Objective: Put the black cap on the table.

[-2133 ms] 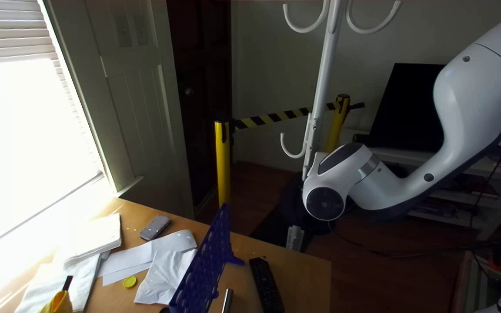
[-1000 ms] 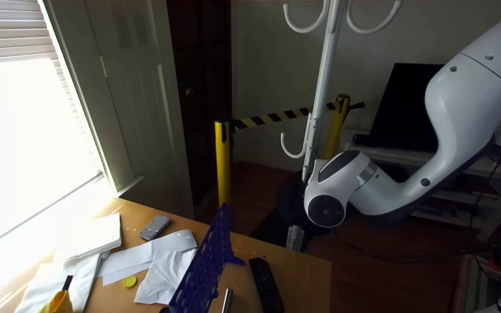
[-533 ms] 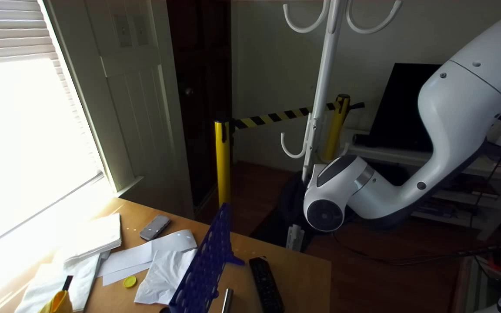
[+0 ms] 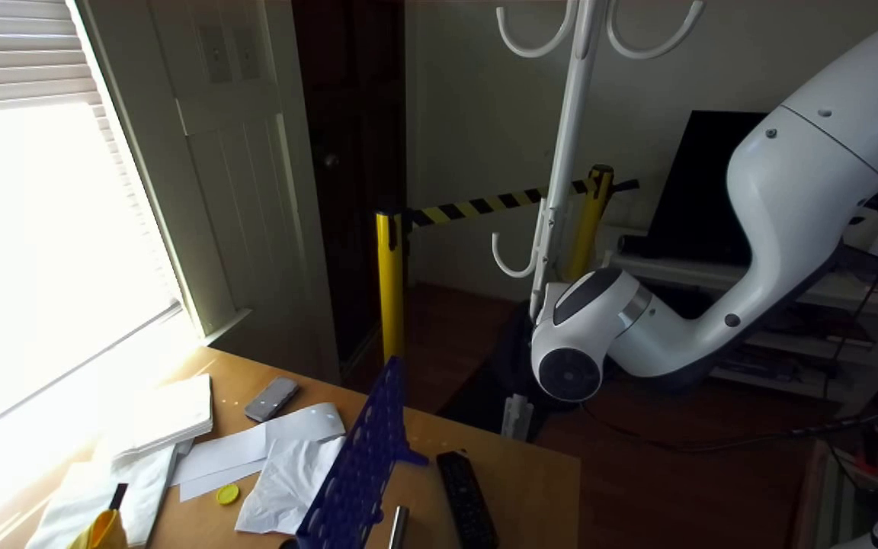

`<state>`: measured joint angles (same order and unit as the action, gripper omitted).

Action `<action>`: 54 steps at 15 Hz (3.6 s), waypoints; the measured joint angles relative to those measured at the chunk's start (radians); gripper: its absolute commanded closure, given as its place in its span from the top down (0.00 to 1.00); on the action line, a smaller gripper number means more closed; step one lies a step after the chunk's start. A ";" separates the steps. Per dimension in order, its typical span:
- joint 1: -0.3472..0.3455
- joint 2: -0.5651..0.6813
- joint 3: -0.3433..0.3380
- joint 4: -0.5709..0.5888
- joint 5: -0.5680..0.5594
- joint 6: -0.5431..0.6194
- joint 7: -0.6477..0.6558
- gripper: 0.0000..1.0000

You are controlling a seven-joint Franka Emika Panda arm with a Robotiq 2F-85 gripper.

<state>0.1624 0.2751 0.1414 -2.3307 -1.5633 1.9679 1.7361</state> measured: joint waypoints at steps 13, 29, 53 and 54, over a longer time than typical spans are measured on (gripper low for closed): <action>0.001 0.005 0.015 0.011 -0.012 -0.044 0.000 0.00; 0.015 -0.181 0.080 -0.041 0.075 0.017 -0.123 0.01; 0.125 -0.477 0.089 -0.064 0.761 0.601 -0.574 0.01; 0.143 -0.472 0.081 -0.067 0.839 0.610 -0.630 0.01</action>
<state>0.3050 -0.1970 0.2221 -2.3981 -0.7244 2.5775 1.1064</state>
